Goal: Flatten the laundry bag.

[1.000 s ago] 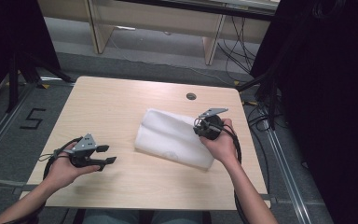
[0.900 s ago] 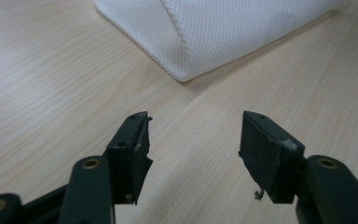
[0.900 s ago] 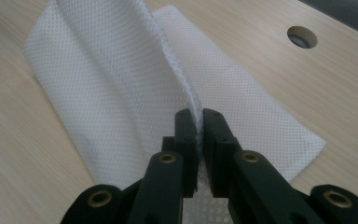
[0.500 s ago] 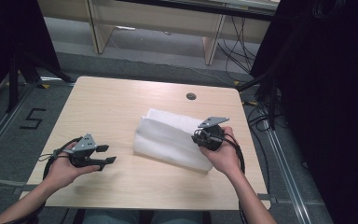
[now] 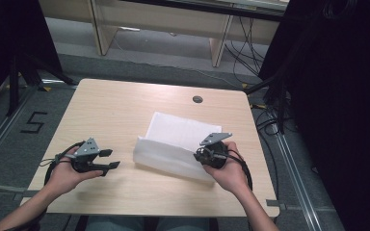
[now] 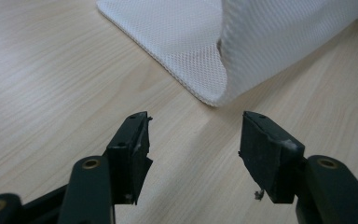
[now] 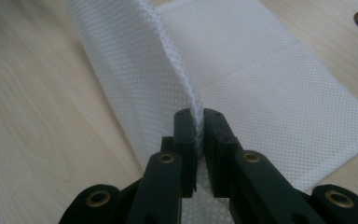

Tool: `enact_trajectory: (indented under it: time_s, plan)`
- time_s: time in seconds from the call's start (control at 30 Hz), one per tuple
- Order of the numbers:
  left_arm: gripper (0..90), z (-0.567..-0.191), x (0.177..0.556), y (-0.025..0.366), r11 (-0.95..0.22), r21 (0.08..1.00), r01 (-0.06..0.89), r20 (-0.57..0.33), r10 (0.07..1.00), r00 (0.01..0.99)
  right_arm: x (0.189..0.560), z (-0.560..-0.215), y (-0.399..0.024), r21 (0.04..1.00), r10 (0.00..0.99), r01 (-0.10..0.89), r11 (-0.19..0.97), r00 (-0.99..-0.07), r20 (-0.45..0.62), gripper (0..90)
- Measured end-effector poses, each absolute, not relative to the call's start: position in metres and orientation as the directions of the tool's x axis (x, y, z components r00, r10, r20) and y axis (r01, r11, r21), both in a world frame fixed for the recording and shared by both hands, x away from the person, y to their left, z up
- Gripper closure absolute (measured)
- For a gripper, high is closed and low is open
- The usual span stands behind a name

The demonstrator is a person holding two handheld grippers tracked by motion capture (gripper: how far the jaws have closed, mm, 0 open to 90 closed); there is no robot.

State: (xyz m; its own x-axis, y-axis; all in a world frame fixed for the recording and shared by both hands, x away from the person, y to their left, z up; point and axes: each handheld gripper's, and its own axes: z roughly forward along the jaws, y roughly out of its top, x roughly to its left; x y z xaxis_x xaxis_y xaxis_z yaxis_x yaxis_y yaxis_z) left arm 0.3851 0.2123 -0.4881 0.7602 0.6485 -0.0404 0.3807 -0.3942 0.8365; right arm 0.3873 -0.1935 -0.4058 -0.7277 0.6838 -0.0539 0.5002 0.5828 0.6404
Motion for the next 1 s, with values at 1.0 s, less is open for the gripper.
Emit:
enact_trajectory:
  time_s: [1.0]
  plan:
    - [42.4,-0.488,0.385,0.212,-0.392,0.839,0.377,-0.038,0.65,0.759,0.347,-0.453,-0.176,0.511,0.599,0.522,0.683,-0.801,0.018,85.2]
